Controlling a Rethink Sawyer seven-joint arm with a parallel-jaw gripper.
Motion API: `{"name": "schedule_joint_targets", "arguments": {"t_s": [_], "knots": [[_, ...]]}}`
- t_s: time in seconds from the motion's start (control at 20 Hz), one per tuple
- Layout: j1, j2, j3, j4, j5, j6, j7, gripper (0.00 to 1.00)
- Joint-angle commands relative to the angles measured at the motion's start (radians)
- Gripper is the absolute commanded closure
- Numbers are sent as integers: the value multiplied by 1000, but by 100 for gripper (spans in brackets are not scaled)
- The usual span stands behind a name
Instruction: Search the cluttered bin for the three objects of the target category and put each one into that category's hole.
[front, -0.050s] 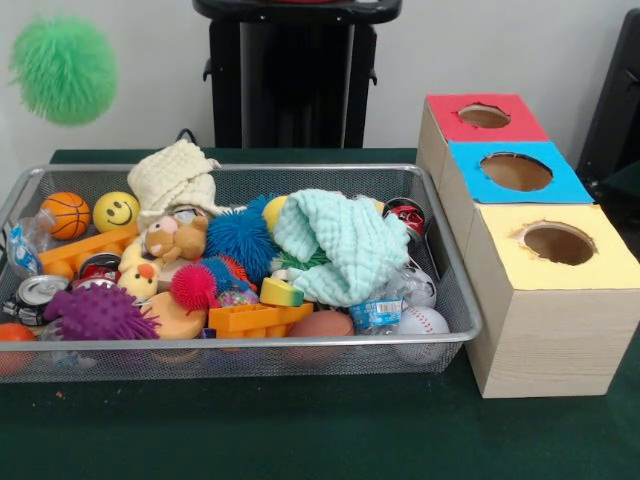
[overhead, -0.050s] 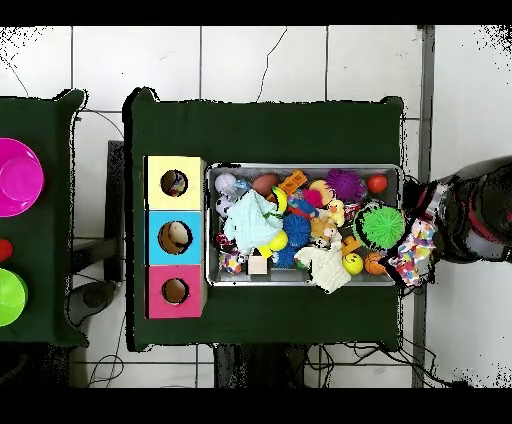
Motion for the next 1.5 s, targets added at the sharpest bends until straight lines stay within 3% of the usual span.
{"name": "schedule_joint_targets", "arguments": {"t_s": [0.05,0.25,0.55,0.85,1.15,1.5], "knots": [[82,65,140,9,-53,-30,-184,100],[143,60,121,7,-38,-24,-59,100],[242,-5,54,87,27,-52,129,100],[335,-131,-22,210,95,-29,195,100],[320,-274,-80,337,151,12,37,100],[155,-295,-55,367,101,36,-270,100]]}}
